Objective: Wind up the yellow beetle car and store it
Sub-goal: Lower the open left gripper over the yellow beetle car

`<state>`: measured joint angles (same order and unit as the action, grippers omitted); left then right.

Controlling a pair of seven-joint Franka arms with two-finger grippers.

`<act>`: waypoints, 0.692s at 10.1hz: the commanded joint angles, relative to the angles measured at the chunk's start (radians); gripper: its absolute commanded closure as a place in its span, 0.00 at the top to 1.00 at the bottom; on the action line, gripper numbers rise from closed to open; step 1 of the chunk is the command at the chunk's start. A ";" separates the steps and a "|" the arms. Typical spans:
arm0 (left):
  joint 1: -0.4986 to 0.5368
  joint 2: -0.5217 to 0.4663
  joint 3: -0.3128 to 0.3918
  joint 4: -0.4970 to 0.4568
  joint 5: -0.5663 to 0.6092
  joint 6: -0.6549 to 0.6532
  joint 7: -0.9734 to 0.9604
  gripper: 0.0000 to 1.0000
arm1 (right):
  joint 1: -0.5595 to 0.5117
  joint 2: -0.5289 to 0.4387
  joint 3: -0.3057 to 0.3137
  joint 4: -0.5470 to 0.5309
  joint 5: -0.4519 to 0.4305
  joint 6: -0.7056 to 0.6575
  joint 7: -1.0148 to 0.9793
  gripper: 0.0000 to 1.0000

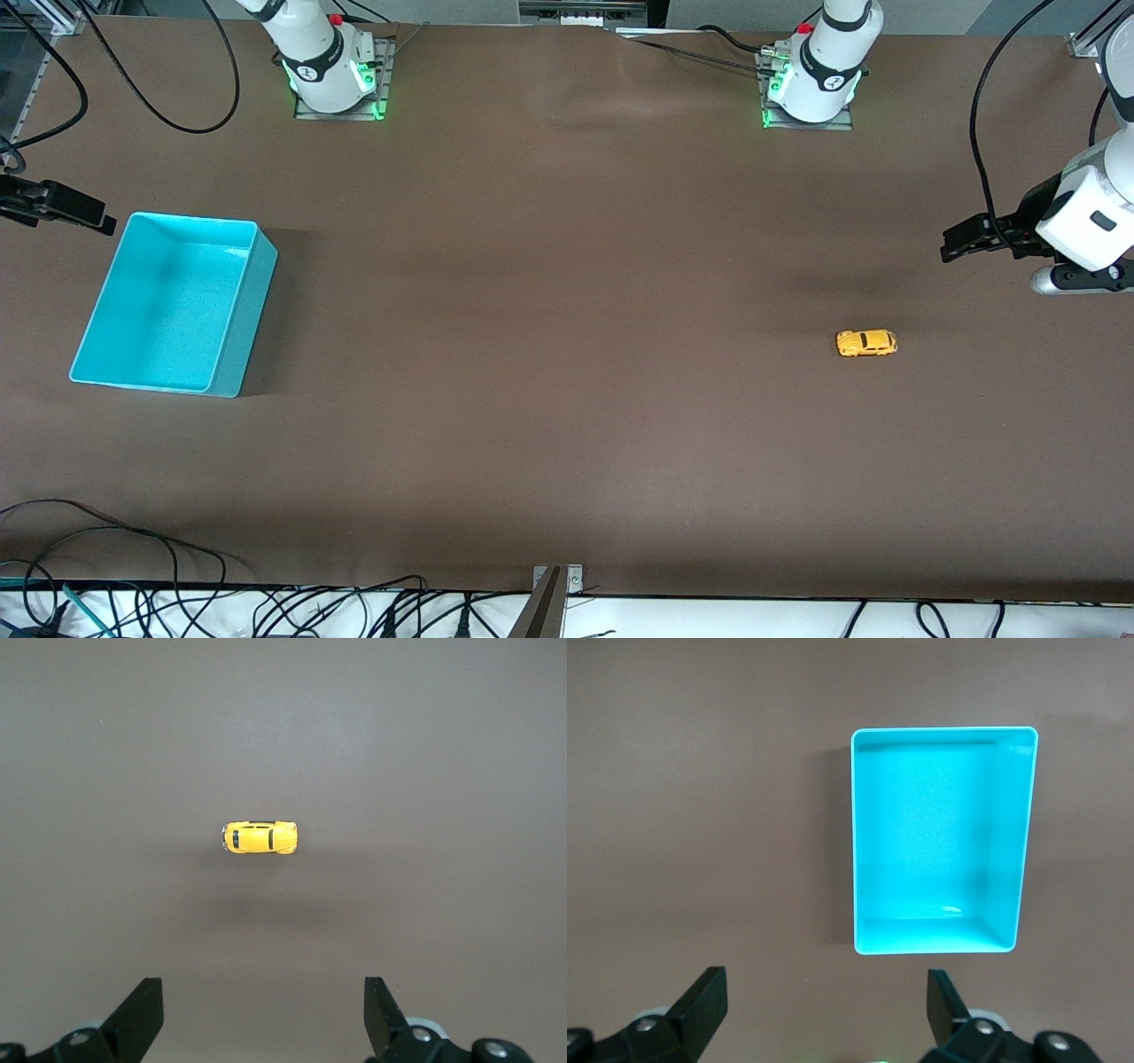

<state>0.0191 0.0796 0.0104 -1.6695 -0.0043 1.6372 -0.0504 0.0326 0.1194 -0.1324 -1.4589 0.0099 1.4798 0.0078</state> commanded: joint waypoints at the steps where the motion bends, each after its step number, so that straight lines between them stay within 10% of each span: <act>1: 0.022 0.015 -0.001 -0.002 0.012 0.027 0.035 1.00 | 0.000 0.003 -0.003 0.014 0.021 -0.003 -0.003 1.00; 7: 0.078 0.098 0.014 -0.106 0.012 0.271 0.118 1.00 | 0.000 0.003 -0.003 0.014 0.021 -0.003 -0.005 1.00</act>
<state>0.0964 0.1709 0.0270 -1.7346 -0.0043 1.8489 0.0467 0.0327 0.1194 -0.1324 -1.4589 0.0101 1.4803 0.0078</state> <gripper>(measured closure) 0.000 0.000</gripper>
